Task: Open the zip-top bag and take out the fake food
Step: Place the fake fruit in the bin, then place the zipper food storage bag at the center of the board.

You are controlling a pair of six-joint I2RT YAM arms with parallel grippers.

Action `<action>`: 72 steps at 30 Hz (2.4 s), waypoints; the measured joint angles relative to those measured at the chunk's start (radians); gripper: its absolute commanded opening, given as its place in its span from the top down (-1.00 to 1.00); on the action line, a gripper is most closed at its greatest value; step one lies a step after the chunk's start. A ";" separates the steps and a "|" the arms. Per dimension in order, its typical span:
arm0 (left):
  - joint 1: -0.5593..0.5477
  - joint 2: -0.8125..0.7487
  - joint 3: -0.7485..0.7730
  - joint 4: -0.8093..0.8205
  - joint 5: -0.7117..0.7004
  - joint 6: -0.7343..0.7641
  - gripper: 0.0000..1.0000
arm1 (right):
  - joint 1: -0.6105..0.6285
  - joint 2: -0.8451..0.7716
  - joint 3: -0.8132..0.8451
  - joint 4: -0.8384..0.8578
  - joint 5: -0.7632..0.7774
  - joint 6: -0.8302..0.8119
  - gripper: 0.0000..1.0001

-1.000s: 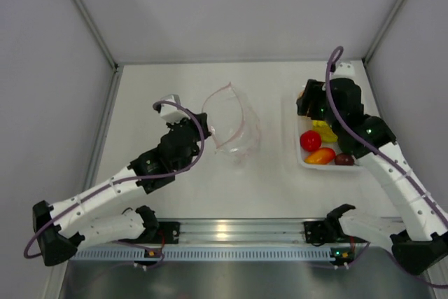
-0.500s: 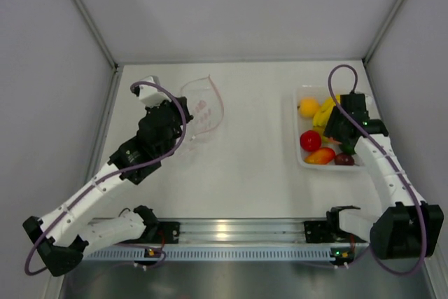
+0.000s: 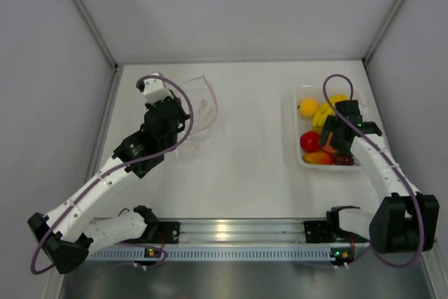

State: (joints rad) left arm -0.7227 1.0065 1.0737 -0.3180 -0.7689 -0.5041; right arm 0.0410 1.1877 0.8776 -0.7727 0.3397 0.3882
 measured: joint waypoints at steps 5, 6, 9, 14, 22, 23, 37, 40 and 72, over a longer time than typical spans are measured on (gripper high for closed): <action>0.024 0.018 0.000 0.000 -0.011 0.031 1.00 | 0.007 -0.053 0.027 -0.028 -0.004 -0.006 -0.99; 0.026 0.026 0.000 0.000 -0.017 0.038 1.00 | 0.011 -0.079 0.033 -0.028 -0.008 -0.011 -0.99; 0.032 0.057 0.001 0.000 -0.047 0.079 1.00 | 0.020 -0.183 0.050 -0.016 -0.064 -0.021 -0.99; 0.068 0.127 0.037 -0.002 -0.093 0.180 1.00 | 0.022 -0.327 0.069 0.037 -0.254 -0.029 -0.99; 0.088 0.333 0.238 0.000 -0.203 0.367 1.00 | 0.023 -0.323 0.080 0.060 -0.440 -0.028 -0.99; 0.094 0.376 0.275 0.003 -0.214 0.394 1.00 | 0.023 -0.325 0.080 0.060 -0.449 -0.028 -0.99; 0.224 0.869 0.479 0.001 -0.051 0.409 1.00 | 0.023 -0.357 0.080 0.060 -0.487 -0.031 -0.99; 0.216 0.906 0.479 0.000 0.036 0.359 0.99 | 0.023 -0.362 0.080 0.060 -0.497 -0.030 -0.99; 0.211 0.651 0.449 0.003 0.490 0.135 -0.96 | 0.045 -0.430 0.074 0.063 -0.393 -0.075 -0.99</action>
State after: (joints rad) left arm -0.5117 1.6573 1.5227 -0.3153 -0.2790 -0.3687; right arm 0.0856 0.7574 0.9512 -0.7097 -0.0536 0.3130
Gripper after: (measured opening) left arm 0.982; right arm 0.993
